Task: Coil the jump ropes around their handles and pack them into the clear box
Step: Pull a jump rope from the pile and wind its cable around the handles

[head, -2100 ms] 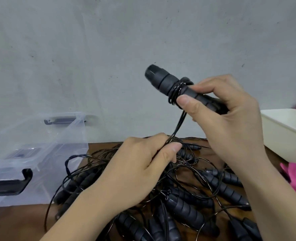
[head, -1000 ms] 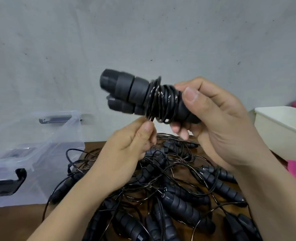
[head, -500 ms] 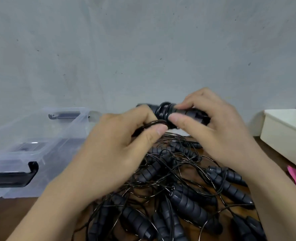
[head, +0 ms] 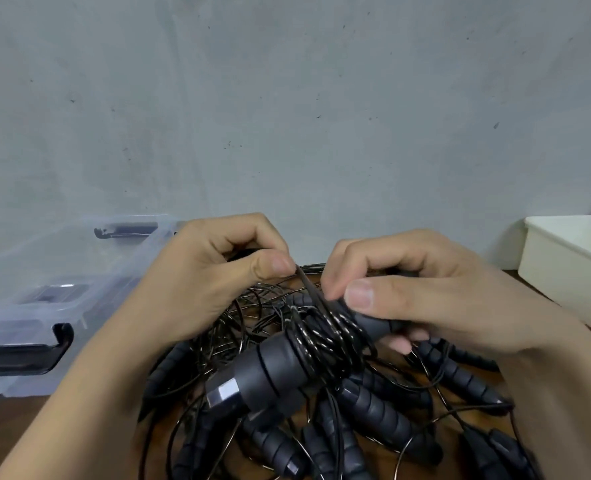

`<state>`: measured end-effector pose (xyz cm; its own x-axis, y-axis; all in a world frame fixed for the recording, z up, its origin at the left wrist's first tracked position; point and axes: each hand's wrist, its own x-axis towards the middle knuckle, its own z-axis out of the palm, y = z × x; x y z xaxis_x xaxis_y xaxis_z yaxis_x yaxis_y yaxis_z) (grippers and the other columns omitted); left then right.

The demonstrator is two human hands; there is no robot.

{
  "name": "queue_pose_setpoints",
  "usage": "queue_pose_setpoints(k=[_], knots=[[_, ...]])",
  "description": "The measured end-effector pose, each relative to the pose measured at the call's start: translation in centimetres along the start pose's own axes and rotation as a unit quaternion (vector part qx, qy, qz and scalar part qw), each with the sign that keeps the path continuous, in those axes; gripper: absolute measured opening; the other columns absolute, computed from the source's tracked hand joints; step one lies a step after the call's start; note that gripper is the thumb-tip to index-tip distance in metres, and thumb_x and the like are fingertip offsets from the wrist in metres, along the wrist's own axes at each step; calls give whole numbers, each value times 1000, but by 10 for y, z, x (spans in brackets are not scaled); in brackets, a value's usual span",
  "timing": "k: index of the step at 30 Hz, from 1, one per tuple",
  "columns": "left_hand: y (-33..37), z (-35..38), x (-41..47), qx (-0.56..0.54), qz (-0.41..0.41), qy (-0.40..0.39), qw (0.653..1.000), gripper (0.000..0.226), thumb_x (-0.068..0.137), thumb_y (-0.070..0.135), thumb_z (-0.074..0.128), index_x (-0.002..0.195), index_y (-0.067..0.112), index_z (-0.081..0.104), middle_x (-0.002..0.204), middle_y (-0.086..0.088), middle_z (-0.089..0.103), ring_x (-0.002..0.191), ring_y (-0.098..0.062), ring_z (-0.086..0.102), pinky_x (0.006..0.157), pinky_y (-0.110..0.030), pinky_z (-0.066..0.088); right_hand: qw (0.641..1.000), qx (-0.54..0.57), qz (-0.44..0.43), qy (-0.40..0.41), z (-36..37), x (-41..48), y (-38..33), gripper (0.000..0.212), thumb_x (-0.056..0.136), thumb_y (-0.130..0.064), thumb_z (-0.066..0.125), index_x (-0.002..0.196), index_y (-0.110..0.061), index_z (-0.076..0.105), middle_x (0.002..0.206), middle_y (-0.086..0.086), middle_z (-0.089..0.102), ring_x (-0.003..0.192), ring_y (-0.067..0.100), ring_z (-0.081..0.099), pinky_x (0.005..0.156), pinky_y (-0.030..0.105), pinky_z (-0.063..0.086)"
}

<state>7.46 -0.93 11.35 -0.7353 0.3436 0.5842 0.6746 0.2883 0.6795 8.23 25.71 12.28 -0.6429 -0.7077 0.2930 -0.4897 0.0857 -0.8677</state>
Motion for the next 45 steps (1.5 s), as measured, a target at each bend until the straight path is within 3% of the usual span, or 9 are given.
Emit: queue_pose_setpoints(k=[4, 8, 9, 10, 11, 12, 15, 29, 45], knots=[[8, 8, 3, 13, 10, -11, 1000, 42, 92, 59, 69, 85, 18, 75, 74, -6, 70, 66, -28, 63, 61, -29, 46, 997, 63, -50, 9, -6, -4, -2, 49, 96, -43, 74, 99, 5, 66, 96, 41, 58, 51, 17, 52, 41, 20, 32], [-36, 11, -29, 146, -208, 11, 967, 61, 73, 9, 97, 126, 8, 65, 90, -15, 68, 87, -26, 67, 63, -25, 59, 973, 195, -116, 38, -1, 1, -2, 47, 97, -42, 73, 95, 3, 60, 84, 26, 63, 50, 16, 53, 40, 25, 32], [-35, 22, -31, 225, -233, 2, 946, 65, 68, -4, 97, 125, 7, 66, 84, -15, 66, 91, -25, 65, 26, -27, 25, 966, 215, -134, 50, 2, 2, -4, 44, 99, -41, 69, 97, 2, 58, 79, 15, 67, 51, 15, 54, 41, 28, 32], [-24, 29, -40, 180, -239, -31, 954, 24, 85, -10, 82, 99, 4, 69, 73, -14, 64, 86, -21, 66, 97, -43, 40, 961, 223, -148, 71, 5, 4, -5, 43, 100, -39, 66, 99, 2, 56, 77, 7, 69, 53, 15, 55, 43, 30, 32], [-12, 38, -29, 152, -154, -49, 975, 27, 101, 4, 68, 80, 20, 68, 63, 1, 63, 69, -9, 65, 53, -21, 39, 957, 220, -155, 104, 7, 5, -7, 43, 100, -39, 63, 99, 3, 55, 77, 4, 69, 54, 16, 55, 43, 30, 34], [-8, 54, -12, 149, -106, 21, 983, 32, 110, 24, 56, 79, 27, 67, 58, 13, 57, 58, -2, 58, 54, -18, 36, 954, 212, -154, 144, 8, 6, -9, 45, 99, -38, 61, 98, 6, 53, 78, 7, 68, 56, 19, 55, 44, 28, 37], [1, 53, -7, 137, -18, -41, 990, 36, 108, 60, 37, 102, 37, 65, 58, 16, 49, 51, -5, 48, 54, -23, 36, 944, 160, -159, 239, 9, 7, -10, 38, 97, -37, 64, 93, 1, 60, 83, 14, 66, 60, 22, 57, 46, 26, 44], [8, 42, -5, 182, -36, -51, 981, 23, 108, 45, 47, 93, 32, 58, 61, 0, 60, 53, -19, 62, 58, -42, 53, 802, -317, -221, 456, 10, 13, 8, 17, 103, -22, 73, 110, -6, 74, 113, 8, 60, 103, 16, 63, 84, 25, 49], [28, -4, -12, 164, -14, -12, 986, 17, 96, 44, 63, 97, 33, 76, 56, 4, 61, 50, -12, 60, 53, -25, 50, 864, -436, -16, 251, -11, 10, 17, 20, 95, -54, 68, 96, -35, 76, 104, -17, 59, 89, 11, 64, 75, 40, 54]])
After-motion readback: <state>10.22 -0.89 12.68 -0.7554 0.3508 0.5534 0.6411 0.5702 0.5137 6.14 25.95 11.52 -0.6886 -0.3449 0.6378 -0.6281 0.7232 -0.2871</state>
